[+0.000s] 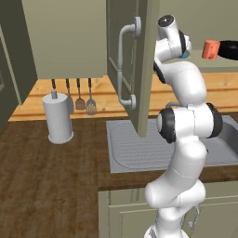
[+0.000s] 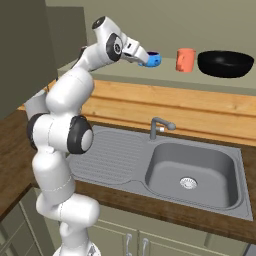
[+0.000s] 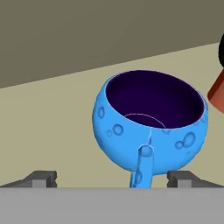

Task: Gather all objects into one cabinet and sort the glasses and bowls to opposite sides.

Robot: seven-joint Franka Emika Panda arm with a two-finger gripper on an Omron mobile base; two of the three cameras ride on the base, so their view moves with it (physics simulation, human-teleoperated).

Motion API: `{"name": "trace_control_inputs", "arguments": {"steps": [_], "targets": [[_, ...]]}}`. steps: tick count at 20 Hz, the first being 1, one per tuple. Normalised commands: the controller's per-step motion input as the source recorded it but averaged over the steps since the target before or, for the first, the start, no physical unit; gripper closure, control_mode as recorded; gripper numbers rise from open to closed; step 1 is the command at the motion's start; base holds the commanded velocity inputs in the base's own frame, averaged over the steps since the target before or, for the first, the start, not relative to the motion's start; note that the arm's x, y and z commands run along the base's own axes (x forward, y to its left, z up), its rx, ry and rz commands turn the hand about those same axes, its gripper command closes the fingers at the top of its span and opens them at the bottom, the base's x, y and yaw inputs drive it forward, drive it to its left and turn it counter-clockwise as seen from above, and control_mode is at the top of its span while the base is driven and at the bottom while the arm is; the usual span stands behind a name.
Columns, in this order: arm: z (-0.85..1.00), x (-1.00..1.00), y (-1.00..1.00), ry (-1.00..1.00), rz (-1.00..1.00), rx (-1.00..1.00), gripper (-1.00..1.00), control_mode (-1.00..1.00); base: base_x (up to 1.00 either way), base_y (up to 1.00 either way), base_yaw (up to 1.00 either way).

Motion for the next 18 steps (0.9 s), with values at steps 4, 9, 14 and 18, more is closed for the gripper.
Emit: {"name": "trace_control_inputs", "arguments": {"steps": [4, 9, 14, 18], "targets": [[-0.11, 0.00, -0.08, -0.01, 0.00, 0.00, 1.00, -1.00, 0.00, 0.00, 0.00], [-0.10, 0.00, -0.09, -0.10, 0.01, 0.00, 1.00, -1.00, 0.00, 0.00, 0.00], [-0.04, 0.00, -0.07, -0.11, 0.04, 0.00, 1.00, -1.00, 0.00, 0.00, 0.00], [0.00, -0.21, -0.03, -0.13, 0.09, 0.00, 1.00, -1.00, 0.00, 0.00, 0.00]]}}
